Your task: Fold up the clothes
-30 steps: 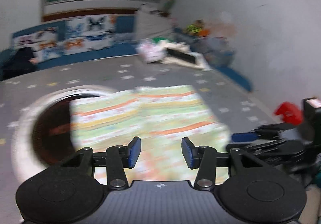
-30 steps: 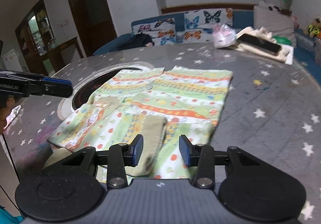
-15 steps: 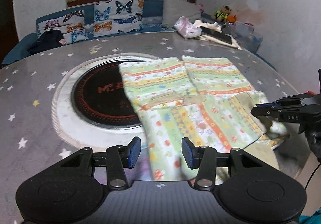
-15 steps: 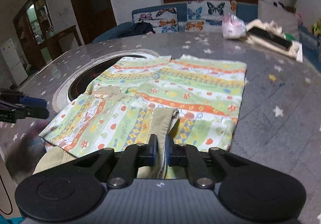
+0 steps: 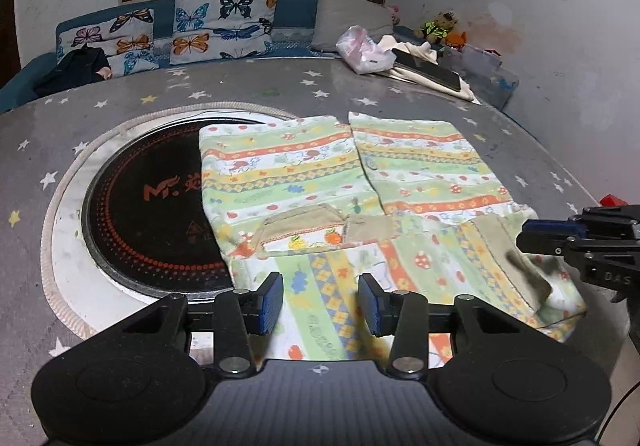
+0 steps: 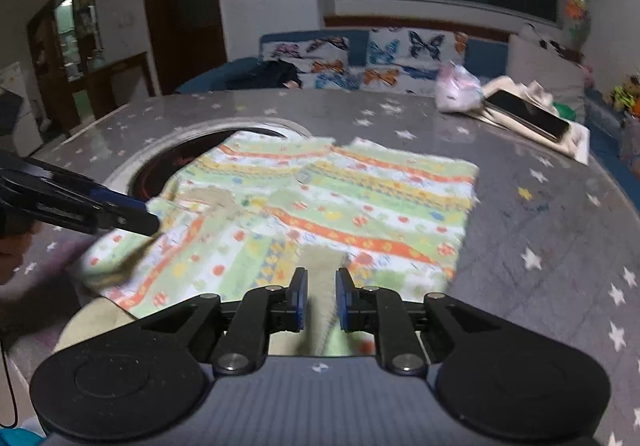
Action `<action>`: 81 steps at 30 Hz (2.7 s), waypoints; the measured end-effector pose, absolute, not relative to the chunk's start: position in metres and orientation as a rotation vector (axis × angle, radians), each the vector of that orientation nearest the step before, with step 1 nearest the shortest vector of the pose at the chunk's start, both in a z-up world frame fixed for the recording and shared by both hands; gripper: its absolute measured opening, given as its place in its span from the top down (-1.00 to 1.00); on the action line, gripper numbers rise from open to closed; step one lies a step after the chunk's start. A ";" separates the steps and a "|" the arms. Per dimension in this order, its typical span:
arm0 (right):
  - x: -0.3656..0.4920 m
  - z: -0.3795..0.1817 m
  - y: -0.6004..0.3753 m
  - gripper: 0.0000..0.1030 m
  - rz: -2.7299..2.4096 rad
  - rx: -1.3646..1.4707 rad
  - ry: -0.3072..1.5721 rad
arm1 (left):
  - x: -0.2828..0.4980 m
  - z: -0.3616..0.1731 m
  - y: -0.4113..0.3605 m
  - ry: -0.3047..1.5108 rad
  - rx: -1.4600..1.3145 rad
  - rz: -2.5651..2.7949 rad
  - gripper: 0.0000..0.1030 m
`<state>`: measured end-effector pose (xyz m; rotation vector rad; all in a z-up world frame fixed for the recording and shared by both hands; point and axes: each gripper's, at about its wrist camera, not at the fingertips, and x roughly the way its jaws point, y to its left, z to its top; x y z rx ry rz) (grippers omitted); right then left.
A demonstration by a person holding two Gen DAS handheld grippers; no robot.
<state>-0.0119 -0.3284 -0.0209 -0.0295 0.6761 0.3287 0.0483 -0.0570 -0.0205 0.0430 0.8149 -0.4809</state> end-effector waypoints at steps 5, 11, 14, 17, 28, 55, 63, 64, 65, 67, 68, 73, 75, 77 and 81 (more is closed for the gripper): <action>0.000 -0.036 -0.312 0.32 0.386 -0.031 0.707 | 0.050 -0.030 -0.057 0.812 0.066 -0.453 0.11; -0.004 -0.035 -0.302 0.24 0.397 -0.100 0.697 | 0.046 -0.025 -0.058 0.809 0.081 -0.448 0.11; -0.011 -0.029 -0.304 0.17 0.399 -0.104 0.682 | 0.032 -0.014 -0.063 0.781 0.075 -0.488 0.10; -0.016 -0.034 -0.304 0.06 0.407 -0.117 0.703 | 0.013 -0.004 -0.069 0.763 0.075 -0.541 0.09; -0.044 -0.026 -0.301 -0.06 0.439 -0.205 0.685 | -0.043 0.002 -0.070 0.872 0.084 -0.532 -0.06; -0.105 -0.035 -0.297 -0.27 0.526 -0.445 0.618 | -0.018 0.032 -0.088 0.869 -0.035 -0.683 0.77; -0.061 -0.032 -0.282 0.35 0.581 -0.293 0.624 | 0.001 0.033 -0.085 0.862 -0.026 -0.709 0.68; -0.055 -0.030 -0.284 0.43 0.583 -0.264 0.637 | 0.000 0.033 -0.081 0.853 -0.023 -0.715 0.63; -0.050 -0.028 -0.286 0.50 0.587 -0.231 0.648 | -0.003 0.034 -0.076 0.838 -0.011 -0.717 0.49; -0.040 -0.022 -0.294 0.57 0.597 -0.162 0.667 | -0.010 0.036 -0.066 0.799 0.020 -0.713 0.17; -0.036 -0.020 -0.298 0.59 0.598 -0.130 0.677 | -0.014 0.037 -0.060 0.775 0.042 -0.700 0.04; -0.024 -0.013 -0.308 0.66 0.597 -0.049 0.703 | -0.027 0.028 -0.045 0.743 0.129 -0.662 -0.37; -0.022 -0.013 -0.309 0.66 0.594 -0.029 0.710 | -0.030 0.020 -0.047 0.742 0.170 -0.664 -0.38; -0.020 -0.012 -0.310 0.66 0.591 -0.011 0.717 | -0.033 0.013 -0.052 0.738 0.221 -0.666 -0.38; -0.020 -0.011 -0.309 0.66 0.583 -0.010 0.717 | -0.040 -0.002 -0.067 0.662 0.370 -0.645 -0.38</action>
